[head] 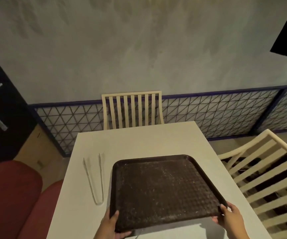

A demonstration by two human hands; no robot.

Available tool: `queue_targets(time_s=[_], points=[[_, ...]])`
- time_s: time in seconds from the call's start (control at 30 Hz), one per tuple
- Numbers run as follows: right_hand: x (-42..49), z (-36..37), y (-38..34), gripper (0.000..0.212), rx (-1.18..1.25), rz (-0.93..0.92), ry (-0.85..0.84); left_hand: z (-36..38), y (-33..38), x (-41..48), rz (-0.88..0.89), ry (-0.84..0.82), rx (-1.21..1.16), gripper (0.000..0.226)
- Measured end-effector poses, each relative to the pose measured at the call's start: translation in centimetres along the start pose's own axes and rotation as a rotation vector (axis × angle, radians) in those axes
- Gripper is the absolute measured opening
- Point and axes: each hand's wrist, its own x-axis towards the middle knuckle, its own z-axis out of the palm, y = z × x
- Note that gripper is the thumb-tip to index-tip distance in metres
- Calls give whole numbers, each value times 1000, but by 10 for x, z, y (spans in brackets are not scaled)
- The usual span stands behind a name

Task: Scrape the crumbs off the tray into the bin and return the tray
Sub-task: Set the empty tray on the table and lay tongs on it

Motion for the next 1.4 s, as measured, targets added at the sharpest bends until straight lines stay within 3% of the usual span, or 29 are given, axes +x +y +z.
queue_targets(time_s=[0.13,0.3,0.4,0.5,0.7,0.83,0.93,1.03,1.13,1.23,1.3,1.4], points=[[36,29,-6,21,-96,66,27,7,15,30,60,-32,41,22],[75,77,-19,20,-179,101,-6,-10,15,114,110,141,380,29],[103,107,-20,19,-223,84,-39,-9,29,135,114,232,394,21],[123,134,-24,12,-257,80,-55,9,55,134,162,224,338,23],[148,165,-31,20,-270,36,-82,19,80,156,286,269,404,11],[155,173,-31,16,-227,58,-103,20,87,162,358,227,458,17],[152,175,-29,15,-207,69,-114,22,91,160,376,210,327,10],[138,173,-32,16,-167,101,-119,19,93,157,388,188,302,15],[137,171,-29,24,-170,115,-112,10,91,160,382,165,443,32],[133,164,-28,44,-208,101,-102,-4,90,168,355,150,554,54],[121,159,-29,57,-211,71,-85,-11,88,172,303,162,499,60],[74,152,-26,46,-338,-72,-26,-10,87,151,314,216,410,60]])
